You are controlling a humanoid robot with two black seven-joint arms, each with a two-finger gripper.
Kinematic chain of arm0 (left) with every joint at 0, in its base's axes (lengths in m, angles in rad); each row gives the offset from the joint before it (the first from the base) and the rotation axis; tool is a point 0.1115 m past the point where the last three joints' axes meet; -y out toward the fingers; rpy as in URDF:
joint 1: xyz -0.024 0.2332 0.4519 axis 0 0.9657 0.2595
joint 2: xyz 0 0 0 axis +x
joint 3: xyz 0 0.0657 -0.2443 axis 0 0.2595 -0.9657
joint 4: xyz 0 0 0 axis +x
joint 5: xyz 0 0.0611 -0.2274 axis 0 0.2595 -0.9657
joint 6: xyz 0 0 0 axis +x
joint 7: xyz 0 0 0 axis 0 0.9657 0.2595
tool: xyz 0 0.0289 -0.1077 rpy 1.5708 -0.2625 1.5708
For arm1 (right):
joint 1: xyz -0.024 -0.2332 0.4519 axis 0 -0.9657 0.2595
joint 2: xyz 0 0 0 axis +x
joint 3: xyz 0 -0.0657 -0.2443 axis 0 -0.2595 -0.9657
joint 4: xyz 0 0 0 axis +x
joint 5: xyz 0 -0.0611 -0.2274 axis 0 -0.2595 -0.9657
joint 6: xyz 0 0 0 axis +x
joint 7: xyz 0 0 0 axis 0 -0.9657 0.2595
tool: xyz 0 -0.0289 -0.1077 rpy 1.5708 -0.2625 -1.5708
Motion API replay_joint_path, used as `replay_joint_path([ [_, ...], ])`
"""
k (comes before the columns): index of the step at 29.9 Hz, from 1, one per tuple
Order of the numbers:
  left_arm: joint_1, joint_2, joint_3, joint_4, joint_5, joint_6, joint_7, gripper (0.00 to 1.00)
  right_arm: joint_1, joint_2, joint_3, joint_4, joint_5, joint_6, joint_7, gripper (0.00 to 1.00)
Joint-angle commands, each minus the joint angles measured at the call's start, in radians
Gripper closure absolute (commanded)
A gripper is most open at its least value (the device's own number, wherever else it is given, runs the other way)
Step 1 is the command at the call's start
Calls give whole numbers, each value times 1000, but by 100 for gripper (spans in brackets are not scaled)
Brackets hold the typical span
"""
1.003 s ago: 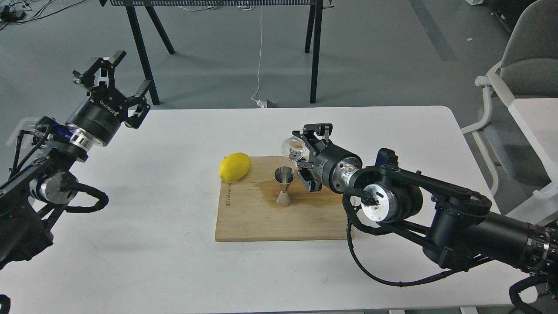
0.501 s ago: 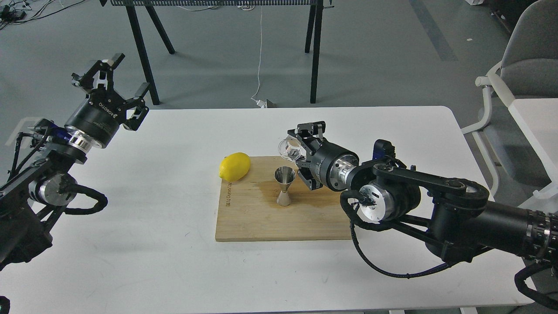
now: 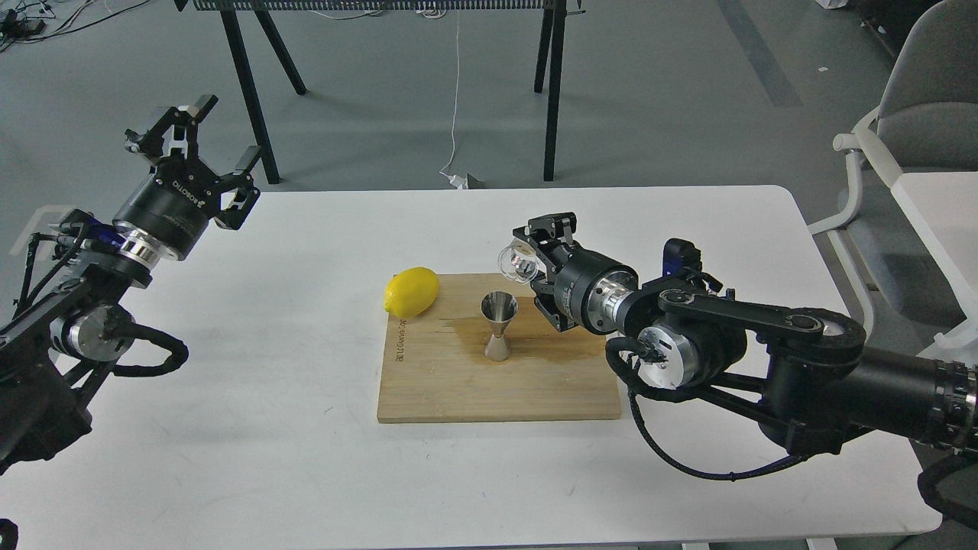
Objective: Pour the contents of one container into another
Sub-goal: 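Tilt the clear glass with the right gripper over the jigger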
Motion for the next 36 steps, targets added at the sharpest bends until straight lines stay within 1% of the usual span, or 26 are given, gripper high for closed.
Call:
replay_joint_path([
  [1,0,-1,1,0,0,0,0,18,8,-3,-2,0,-2,0,0,52],
  [4,0,-3,1,0,0,0,0,18,17,-3,-6,-2,-16,0,-5,52],
  [8,0,-3,1,0,0,0,0,18,58,0,-74,-6,-25,0,-11,52],
  [23,5,-3,1,0,-1,0,0,18,71,7,-89,-18,-30,0,-13,52],
  [29,5,-4,1,0,-1,0,0,18,118,9,-160,-26,-27,0,-13,52],
  [36,5,-4,1,0,-1,0,0,18,135,29,-166,-38,-27,0,-16,52],
])
